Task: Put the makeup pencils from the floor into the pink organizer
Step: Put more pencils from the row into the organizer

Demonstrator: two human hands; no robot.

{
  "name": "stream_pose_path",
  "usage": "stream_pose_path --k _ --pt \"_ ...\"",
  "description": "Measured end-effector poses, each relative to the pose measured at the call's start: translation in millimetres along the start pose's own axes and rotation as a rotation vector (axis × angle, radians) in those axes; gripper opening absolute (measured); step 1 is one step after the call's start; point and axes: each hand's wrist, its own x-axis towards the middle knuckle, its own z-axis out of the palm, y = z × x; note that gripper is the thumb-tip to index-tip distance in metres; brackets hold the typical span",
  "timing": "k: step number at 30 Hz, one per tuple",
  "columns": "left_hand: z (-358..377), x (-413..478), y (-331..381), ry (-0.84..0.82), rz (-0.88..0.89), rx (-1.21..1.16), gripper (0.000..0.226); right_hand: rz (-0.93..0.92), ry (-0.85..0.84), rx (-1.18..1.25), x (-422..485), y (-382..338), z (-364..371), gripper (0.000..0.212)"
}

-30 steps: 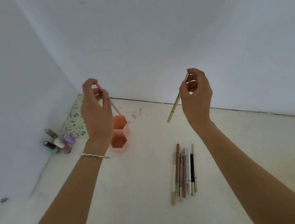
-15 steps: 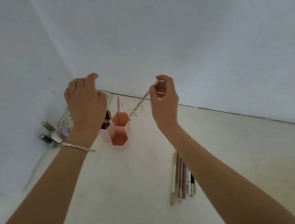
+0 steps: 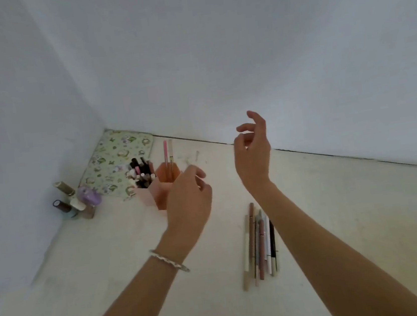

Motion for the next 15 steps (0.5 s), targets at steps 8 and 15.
stream_pose_path --k 8,15 --pt "128.3 -43.1 -10.2 -0.464 -0.201 0.327 0.021 0.173 0.068 -0.116 1.3 43.0 -105.9 0.050" --pt "137.9 -38.6 -6.7 -0.418 -0.188 0.356 0.026 0.270 0.015 -0.220 -31.2 84.9 -131.1 0.042"
